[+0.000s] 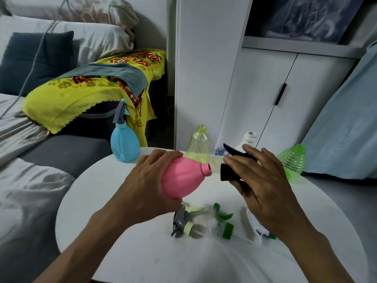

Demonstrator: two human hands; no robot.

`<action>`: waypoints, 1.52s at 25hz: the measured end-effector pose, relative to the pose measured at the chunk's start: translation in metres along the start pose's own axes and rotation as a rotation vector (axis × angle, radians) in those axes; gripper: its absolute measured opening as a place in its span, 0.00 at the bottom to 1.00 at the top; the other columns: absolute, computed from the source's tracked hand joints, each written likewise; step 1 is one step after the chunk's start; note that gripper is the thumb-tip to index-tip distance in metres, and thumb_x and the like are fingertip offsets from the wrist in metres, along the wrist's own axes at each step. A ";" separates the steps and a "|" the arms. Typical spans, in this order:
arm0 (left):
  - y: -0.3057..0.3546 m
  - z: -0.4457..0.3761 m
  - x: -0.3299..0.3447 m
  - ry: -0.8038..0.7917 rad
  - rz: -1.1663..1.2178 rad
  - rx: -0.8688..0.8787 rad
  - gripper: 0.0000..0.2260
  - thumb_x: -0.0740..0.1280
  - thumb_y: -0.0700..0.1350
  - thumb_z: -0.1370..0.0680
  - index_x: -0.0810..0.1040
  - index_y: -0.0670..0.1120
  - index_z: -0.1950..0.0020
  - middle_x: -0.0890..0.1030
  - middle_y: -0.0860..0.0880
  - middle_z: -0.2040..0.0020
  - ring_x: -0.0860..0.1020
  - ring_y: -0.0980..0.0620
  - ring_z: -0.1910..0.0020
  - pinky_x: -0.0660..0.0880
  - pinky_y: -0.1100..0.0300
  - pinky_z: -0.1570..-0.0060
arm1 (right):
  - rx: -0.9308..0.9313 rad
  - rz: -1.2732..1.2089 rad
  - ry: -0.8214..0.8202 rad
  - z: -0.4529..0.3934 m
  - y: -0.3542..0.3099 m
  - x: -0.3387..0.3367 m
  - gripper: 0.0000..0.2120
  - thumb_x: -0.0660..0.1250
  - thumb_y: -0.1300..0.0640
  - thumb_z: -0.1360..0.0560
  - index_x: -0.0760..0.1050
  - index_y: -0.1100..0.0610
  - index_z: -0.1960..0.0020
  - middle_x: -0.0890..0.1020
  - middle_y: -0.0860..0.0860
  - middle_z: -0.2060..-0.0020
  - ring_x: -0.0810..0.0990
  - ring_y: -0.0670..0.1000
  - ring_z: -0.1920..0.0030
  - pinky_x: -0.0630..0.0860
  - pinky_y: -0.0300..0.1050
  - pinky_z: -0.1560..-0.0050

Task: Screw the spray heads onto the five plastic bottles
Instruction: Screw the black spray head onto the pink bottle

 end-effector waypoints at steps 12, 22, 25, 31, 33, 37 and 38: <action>0.020 0.004 0.010 -0.018 -0.106 0.073 0.44 0.79 0.59 0.40 0.68 0.52 0.27 0.72 0.50 0.33 0.71 0.47 0.38 0.75 0.48 0.45 | 0.179 -0.462 -0.193 0.013 -0.002 0.016 0.14 0.67 0.48 0.26 0.71 0.41 0.41 0.74 0.34 0.51 0.72 0.40 0.45 0.70 0.37 0.46; 0.025 0.006 0.009 0.057 -0.116 0.146 0.44 0.77 0.61 0.42 0.66 0.54 0.29 0.74 0.49 0.36 0.74 0.46 0.41 0.77 0.48 0.49 | 0.105 -0.480 -0.157 0.007 -0.011 0.006 0.13 0.69 0.57 0.25 0.74 0.48 0.43 0.74 0.37 0.47 0.72 0.40 0.44 0.67 0.31 0.47; 0.028 0.005 0.007 0.090 -0.173 0.171 0.44 0.77 0.59 0.42 0.65 0.54 0.29 0.75 0.48 0.36 0.74 0.44 0.41 0.76 0.47 0.48 | 0.112 -0.459 -0.154 0.008 -0.009 0.008 0.14 0.69 0.56 0.26 0.75 0.47 0.42 0.75 0.36 0.46 0.72 0.39 0.44 0.67 0.29 0.47; 0.039 0.006 0.003 0.206 -0.310 0.182 0.46 0.81 0.55 0.43 0.66 0.50 0.29 0.75 0.42 0.34 0.72 0.38 0.37 0.73 0.40 0.43 | 0.413 -0.769 -0.100 0.010 0.005 0.006 0.13 0.68 0.44 0.28 0.72 0.38 0.44 0.80 0.42 0.56 0.81 0.48 0.57 0.79 0.41 0.58; 0.042 0.007 0.003 0.233 -0.340 0.205 0.44 0.81 0.54 0.42 0.67 0.50 0.29 0.75 0.41 0.33 0.72 0.37 0.36 0.72 0.38 0.41 | 0.537 -0.961 -0.143 0.013 0.007 0.014 0.08 0.69 0.48 0.26 0.75 0.45 0.47 0.82 0.47 0.62 0.82 0.48 0.63 0.79 0.43 0.64; 0.042 0.008 0.012 0.169 -0.317 0.193 0.43 0.80 0.52 0.42 0.69 0.50 0.29 0.75 0.43 0.34 0.72 0.38 0.36 0.73 0.39 0.41 | 0.850 -1.247 -0.323 0.023 0.011 0.033 0.10 0.67 0.50 0.23 0.79 0.56 0.52 0.85 0.59 0.62 0.84 0.56 0.63 0.79 0.54 0.59; 0.039 0.007 0.014 0.137 -0.275 0.166 0.43 0.80 0.53 0.42 0.69 0.51 0.29 0.75 0.44 0.33 0.72 0.39 0.36 0.74 0.40 0.42 | 0.867 -1.300 -0.375 0.026 0.013 0.034 0.14 0.63 0.47 0.21 0.80 0.56 0.49 0.85 0.62 0.58 0.85 0.60 0.59 0.79 0.57 0.54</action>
Point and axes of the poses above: each hand's wrist, its own z-axis away from the middle knuckle, its own x-axis out of the palm, y = z × x, the point moved 7 cm from there along -z, towards the middle knuckle
